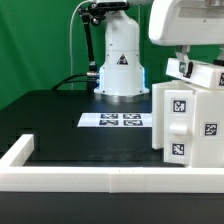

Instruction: Assemble cabinet

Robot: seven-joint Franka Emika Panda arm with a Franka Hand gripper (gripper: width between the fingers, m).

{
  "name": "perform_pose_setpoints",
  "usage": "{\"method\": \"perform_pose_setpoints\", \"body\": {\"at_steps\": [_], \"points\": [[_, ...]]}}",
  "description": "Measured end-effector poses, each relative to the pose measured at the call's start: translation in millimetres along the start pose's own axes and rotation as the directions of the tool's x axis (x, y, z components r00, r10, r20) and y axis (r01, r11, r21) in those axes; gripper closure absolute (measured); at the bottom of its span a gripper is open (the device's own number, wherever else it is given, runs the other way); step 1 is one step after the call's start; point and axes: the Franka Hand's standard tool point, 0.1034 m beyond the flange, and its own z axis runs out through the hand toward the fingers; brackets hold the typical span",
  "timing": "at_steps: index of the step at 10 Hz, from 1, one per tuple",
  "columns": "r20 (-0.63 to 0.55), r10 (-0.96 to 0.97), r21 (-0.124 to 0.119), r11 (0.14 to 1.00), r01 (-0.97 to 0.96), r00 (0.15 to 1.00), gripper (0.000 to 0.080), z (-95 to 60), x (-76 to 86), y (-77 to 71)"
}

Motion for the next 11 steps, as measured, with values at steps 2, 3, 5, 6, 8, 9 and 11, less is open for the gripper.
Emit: {"method": "perform_pose_setpoints", "body": {"at_steps": [2, 3, 5, 6, 8, 9, 11], "points": [[0.0, 0.126, 0.0, 0.992, -0.126, 0.992, 0.0243, -0.1, 0.1, -0.5], [0.0, 0.237, 0.005, 0.972, -0.237, 0.972, 0.0243, -0.1, 0.4, -1.3], [-0.002, 0.438, 0.026, 0.899, -0.438, 0.899, 0.0243, 0.4, 1.4, 0.5], [-0.002, 0.52, 0.027, 0.854, -0.52, 0.854, 0.0243, 0.1, 2.1, -0.3], [-0.009, 0.671, 0.036, 0.741, -0.67, 0.742, 0.0243, 0.3, 4.2, -1.5], [0.005, 0.796, 0.045, 0.605, -0.795, 0.605, 0.0243, 0.2, 4.7, -4.7], [0.011, 0.901, 0.053, 0.433, -0.9, 0.435, 0.0243, -0.2, 6.4, -6.8]]}}
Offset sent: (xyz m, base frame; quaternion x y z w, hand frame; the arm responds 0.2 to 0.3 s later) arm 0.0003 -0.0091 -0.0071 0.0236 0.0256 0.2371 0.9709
